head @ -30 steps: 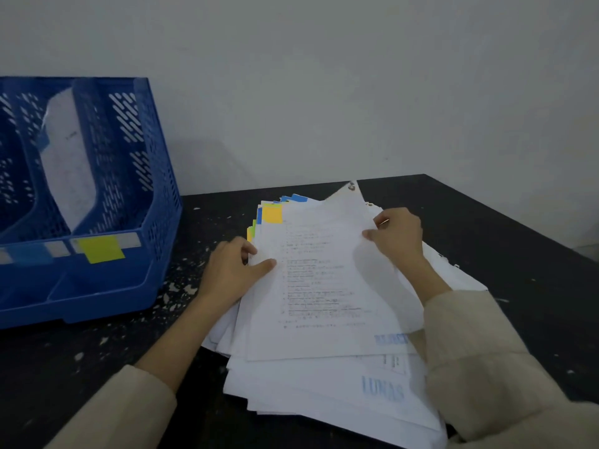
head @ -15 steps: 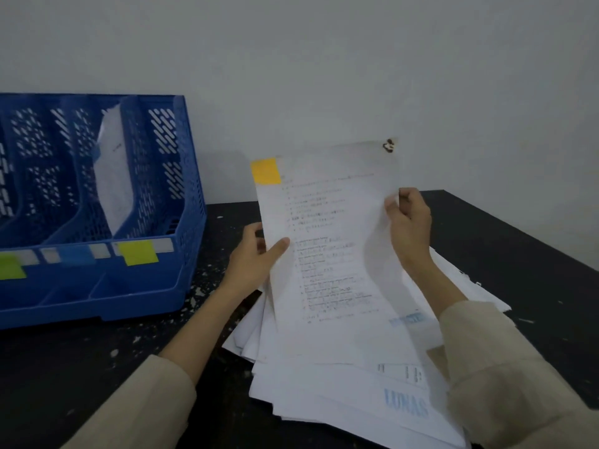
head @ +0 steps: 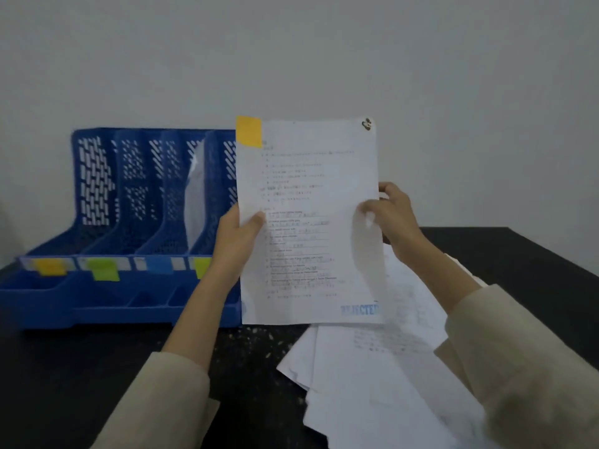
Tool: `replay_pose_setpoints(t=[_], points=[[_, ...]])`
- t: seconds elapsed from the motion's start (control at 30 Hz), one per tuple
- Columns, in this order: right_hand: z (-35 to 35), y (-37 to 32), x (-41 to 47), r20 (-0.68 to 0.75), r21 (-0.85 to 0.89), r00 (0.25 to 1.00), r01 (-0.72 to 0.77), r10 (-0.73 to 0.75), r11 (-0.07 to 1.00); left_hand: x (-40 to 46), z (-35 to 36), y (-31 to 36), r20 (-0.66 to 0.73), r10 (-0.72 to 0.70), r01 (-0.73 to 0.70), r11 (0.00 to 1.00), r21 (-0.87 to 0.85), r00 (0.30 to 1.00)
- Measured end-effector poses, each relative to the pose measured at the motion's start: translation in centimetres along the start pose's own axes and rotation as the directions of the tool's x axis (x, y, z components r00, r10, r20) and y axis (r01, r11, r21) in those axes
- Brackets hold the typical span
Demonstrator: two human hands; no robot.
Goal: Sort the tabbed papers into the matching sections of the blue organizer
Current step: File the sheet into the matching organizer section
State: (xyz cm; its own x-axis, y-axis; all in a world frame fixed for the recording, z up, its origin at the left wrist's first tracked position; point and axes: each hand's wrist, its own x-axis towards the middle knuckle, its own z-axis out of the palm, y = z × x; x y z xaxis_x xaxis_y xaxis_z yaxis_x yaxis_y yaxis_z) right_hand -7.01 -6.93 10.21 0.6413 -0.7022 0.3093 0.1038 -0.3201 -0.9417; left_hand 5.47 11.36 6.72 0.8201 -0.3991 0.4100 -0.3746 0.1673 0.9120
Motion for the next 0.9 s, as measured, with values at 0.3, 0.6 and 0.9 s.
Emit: replay_pose_setpoints(t=[0.3, 0.6, 0.9], points=[[6.1, -4.5, -0.1, 0.131, 0.039, 0.988, 0.072, -0.076, 0.997, 0.2, -7.2, 4.5, -0.077, 0.054, -0.049, 0.996, 0.069, 0.996], [14.9, -6.2, -2.5, 0.310, 0.156, 0.939, 0.104, -0.149, 0.982, -1.3, -15.3, 5.1, -0.310, 0.040, -0.012, 0.996, 0.091, 0.950], [21.8, -7.9, -3.6, 0.530, 0.162, 0.808, 0.204, -0.259, 0.966, -1.1, -25.0, 6.5, -0.595, 0.238, 0.045, 0.906, 0.420, 0.767]])
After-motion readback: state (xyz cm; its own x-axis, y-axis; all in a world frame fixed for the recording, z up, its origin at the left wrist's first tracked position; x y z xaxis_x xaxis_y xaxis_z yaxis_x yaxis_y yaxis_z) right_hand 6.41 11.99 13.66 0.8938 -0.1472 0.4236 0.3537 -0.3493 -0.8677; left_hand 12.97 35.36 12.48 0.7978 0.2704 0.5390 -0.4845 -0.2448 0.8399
